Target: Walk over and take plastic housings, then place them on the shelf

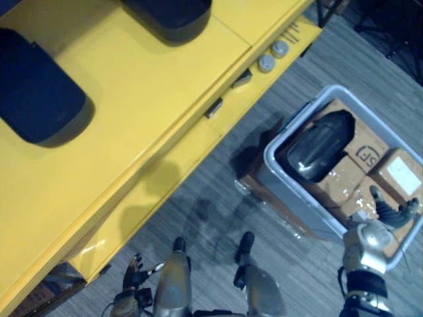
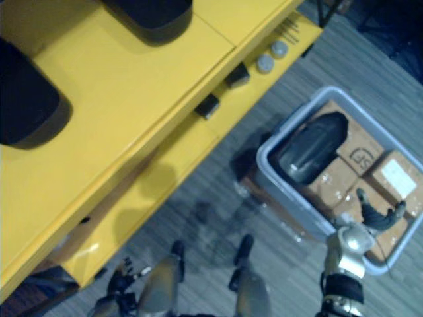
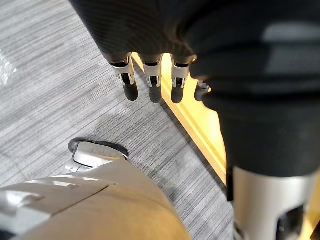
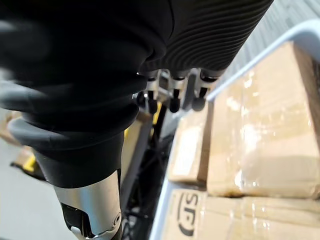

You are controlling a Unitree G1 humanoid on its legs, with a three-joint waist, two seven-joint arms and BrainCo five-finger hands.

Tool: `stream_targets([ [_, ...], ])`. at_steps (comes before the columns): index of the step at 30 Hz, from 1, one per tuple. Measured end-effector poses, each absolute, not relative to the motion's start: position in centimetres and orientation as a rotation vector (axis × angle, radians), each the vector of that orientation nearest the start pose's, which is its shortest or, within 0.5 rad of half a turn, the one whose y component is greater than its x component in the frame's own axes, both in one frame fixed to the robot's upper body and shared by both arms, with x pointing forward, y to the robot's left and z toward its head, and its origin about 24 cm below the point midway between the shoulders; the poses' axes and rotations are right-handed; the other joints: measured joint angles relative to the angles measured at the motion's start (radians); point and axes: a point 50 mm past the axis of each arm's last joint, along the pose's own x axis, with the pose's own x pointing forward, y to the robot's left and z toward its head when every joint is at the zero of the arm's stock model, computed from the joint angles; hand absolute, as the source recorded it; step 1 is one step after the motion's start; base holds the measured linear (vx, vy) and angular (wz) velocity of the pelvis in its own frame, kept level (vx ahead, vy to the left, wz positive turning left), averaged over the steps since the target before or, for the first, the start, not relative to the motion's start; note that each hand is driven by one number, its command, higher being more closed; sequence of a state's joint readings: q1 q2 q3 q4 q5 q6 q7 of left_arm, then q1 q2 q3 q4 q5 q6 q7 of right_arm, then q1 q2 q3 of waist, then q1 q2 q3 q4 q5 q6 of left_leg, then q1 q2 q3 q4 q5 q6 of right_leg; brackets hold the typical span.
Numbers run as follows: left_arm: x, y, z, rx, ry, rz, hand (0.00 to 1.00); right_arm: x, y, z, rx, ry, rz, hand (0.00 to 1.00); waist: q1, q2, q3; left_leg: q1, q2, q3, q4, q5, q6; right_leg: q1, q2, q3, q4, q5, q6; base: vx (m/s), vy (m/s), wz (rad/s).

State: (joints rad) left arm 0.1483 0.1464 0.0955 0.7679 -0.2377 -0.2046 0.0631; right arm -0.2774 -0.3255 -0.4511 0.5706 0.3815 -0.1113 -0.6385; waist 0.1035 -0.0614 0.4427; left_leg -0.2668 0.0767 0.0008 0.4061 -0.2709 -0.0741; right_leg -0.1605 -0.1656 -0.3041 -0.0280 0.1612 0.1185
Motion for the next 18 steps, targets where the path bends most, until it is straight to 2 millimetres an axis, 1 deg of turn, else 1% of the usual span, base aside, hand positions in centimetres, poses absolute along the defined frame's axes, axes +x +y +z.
stream_targets([
  [1,13.7,23.0,-11.8,-0.07,0.673,0.352,0.0,25.1,-34.2,3.0,0.215,0.092,-1.143,0.0,0.001,0.002,0.004,-0.003,-0.001,-0.005,0.006,0.0,0.0,0.0,-0.002,0.0,0.001,0.001,0.002,-0.02,0.057,0.14],
  [3,14.1,22.9,-11.5,-0.074,0.651,0.344,0.0,25.6,-35.0,3.2,0.226,0.11,-1.142,0.0,0.002,0.011,0.032,-0.02,-0.01,-0.021,0.023,-0.002,0.003,0.0,-0.011,-0.008,0.003,0.005,0.007,-0.04,0.049,0.17],
  [5,14.3,22.9,-11.5,-0.091,0.645,0.348,0.0,25.8,-35.6,3.3,0.22,0.118,-1.148,0.0,0.003,0.015,0.041,-0.045,-0.015,-0.028,0.036,-0.004,0.007,-0.012,-0.016,-0.019,0.006,0.007,0.009,-0.06,0.035,0.18],
  [7,14.4,22.6,-11.5,-0.097,0.645,0.331,0.0,26.0,-36.7,3.9,0.201,0.128,-1.155,0.0,0.003,0.027,0.052,-0.084,-0.019,-0.047,0.07,-0.013,0.017,-0.032,-0.017,-0.029,0.024,0.007,0.01,-0.06,0.043,0.2],
  [8,14.4,22.6,-11.5,-0.098,0.647,0.327,0.0,26.1,-37.0,4.2,0.203,0.125,-1.155,0.0,0.006,0.029,0.054,-0.09,-0.02,-0.048,0.08,-0.017,0.02,-0.033,-0.017,-0.029,0.024,0.007,0.01,-0.06,0.041,0.11],
  [9,14.4,22.5,-11.6,-0.1,0.648,0.32,0.0,26.0,-37.7,4.3,0.198,0.137,-1.166,0.0,0.01,0.033,0.056,-0.103,-0.02,-0.049,0.1,-0.026,0.022,-0.033,-0.016,-0.029,0.025,0.007,0.01,-0.05,0.051,0.03],
  [11,14.4,22.6,-11.5,-0.12,0.641,0.327,0.0,26.0,-38.8,5.1,0.187,0.151,-1.169,0.0,0.022,0.035,0.057,-0.122,-0.022,-0.051,0.126,-0.034,0.028,-0.043,-0.016,-0.028,0.031,0.008,0.011,-0.05,0.048,0.02],
  [13,14.4,22.8,-11.4,-0.126,0.637,0.332,0.0,26.3,-39.5,5.9,0.189,0.146,-1.167,0.0,0.022,0.036,0.057,-0.14,-0.029,-0.056,0.135,-0.034,0.029,-0.055,-0.02,-0.027,0.037,0.008,0.011,-0.03,0.036,0.06],
  [16,14.3,23.3,-11.3,-0.112,0.637,0.331,0.0,26.8,-39.9,6.4,0.192,0.174,-1.155,0.0,0.024,0.036,0.057,-0.161,-0.037,-0.061,0.148,-0.034,0.029,-0.07,-0.022,-0.027,0.039,0.009,0.012,-0.02,0.02,0.05],
  [18,14.3,23.6,-11.3,-0.121,0.632,0.336,0.0,27.4,-39.9,6.9,0.176,0.176,-1.139,0.0,0.026,0.036,0.057,-0.169,-0.037,-0.063,0.152,-0.034,0.029,-0.078,-0.022,-0.027,0.041,0.009,0.013,0.0,0.0,0.0],
])
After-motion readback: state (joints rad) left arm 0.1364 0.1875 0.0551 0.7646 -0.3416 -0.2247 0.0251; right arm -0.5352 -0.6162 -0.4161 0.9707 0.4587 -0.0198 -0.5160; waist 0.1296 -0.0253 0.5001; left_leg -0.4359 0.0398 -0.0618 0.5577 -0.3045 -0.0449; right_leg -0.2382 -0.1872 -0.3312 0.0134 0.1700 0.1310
